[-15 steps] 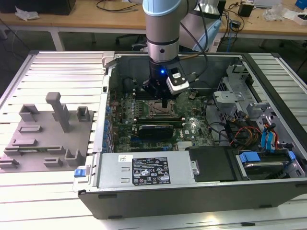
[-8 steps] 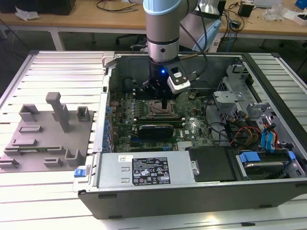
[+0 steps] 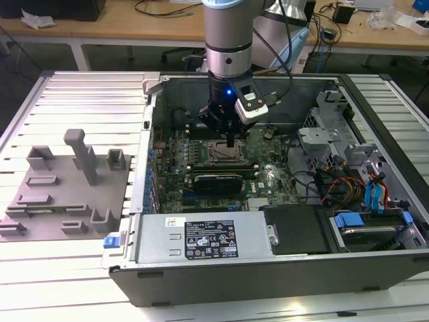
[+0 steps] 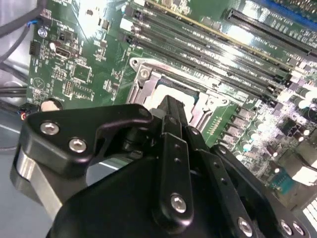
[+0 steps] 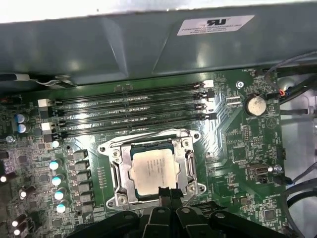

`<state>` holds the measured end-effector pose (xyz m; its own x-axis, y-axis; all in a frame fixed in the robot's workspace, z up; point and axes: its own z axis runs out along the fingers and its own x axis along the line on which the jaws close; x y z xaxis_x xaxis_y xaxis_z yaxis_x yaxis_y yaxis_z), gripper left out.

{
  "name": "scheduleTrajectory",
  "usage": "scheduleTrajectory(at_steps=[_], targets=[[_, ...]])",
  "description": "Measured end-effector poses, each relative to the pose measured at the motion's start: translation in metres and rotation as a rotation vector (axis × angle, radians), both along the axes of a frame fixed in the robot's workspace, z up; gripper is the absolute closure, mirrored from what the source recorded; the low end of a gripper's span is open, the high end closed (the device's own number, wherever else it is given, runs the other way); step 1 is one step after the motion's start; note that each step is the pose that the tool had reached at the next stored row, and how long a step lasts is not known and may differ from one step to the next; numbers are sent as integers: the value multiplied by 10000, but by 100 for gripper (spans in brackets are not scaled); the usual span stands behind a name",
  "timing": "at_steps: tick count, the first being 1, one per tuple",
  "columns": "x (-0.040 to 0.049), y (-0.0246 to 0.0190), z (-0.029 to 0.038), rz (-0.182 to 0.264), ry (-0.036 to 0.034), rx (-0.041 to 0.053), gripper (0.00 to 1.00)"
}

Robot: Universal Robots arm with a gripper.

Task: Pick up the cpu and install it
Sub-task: 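Install the first cpu locking lever, then install the second cpu locking lever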

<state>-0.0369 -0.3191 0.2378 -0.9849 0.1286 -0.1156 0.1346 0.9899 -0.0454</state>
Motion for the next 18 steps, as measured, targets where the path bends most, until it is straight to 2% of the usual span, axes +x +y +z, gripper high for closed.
scheduleTrajectory(at_steps=[18], targets=[[0, -1, 33, 0, 2, -3, 89]])
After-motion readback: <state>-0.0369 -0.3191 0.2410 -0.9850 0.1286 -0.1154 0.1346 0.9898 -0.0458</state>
